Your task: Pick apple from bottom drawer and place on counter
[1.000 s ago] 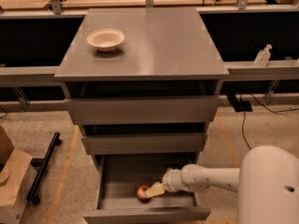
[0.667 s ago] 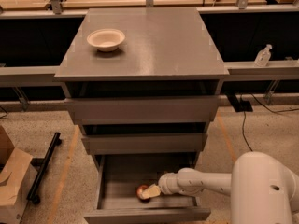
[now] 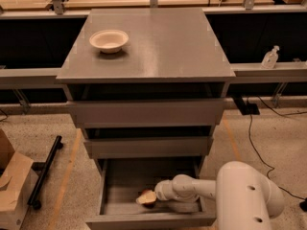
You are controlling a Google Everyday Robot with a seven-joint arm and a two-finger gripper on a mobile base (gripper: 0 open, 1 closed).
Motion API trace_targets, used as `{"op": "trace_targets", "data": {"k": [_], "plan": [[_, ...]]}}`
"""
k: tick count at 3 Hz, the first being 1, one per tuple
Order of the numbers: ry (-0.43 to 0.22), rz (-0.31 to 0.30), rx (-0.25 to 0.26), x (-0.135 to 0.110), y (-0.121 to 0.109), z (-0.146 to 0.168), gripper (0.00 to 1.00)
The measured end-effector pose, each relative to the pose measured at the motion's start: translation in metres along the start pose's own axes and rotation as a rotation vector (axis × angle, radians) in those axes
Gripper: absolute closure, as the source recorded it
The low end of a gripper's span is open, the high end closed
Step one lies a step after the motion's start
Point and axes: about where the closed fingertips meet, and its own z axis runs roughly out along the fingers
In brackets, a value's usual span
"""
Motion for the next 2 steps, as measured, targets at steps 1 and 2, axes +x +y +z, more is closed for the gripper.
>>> {"op": "trace_targets", "data": {"k": [1, 2], "plan": [[0.031, 0.045, -0.018, 0.015, 0.002, 0.027, 0.0], [0.046, 0.077, -0.027, 0.025, 0.004, 0.039, 0.13]]}}
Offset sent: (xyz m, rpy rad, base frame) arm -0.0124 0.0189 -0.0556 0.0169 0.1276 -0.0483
